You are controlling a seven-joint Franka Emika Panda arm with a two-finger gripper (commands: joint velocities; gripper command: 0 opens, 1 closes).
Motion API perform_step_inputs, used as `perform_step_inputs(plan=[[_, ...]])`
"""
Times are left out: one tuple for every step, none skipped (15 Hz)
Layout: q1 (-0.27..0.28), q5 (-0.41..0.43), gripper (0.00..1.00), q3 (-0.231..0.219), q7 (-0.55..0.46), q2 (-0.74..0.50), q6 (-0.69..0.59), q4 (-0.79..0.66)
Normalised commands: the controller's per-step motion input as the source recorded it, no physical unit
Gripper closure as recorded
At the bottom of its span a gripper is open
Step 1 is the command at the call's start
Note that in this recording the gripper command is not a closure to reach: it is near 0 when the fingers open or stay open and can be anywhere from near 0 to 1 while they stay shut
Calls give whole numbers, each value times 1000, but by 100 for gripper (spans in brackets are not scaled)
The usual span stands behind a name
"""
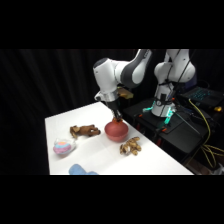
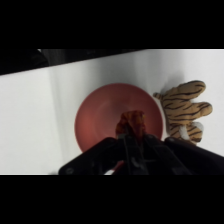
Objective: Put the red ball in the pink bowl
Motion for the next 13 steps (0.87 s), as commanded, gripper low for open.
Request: perform_step_inputs(plan=[[0, 93, 0, -47, 47, 4, 64, 78], [-1, 84, 0, -44, 41, 19, 60, 95], [-3, 76, 0, -41, 39, 29, 58, 105], [-4, 73, 0, -36, 31, 54, 53, 131], [-6, 70, 0, -33, 23, 87, 44, 168], [-9, 68, 0, -32, 12, 117, 37, 203], [-12, 70, 0, -33, -4, 152, 31, 248], [-13, 69, 0, -31, -10, 157, 31, 260], [-9, 78, 0, -23, -15, 113, 56, 223], [-3, 70, 0, -17, -6, 82, 67, 209], [5, 63, 0, -10, -2, 47, 90, 201], [14, 57, 0, -5, 13, -7, 125, 164], [19, 65, 0, 1, 17, -61, 142, 119]])
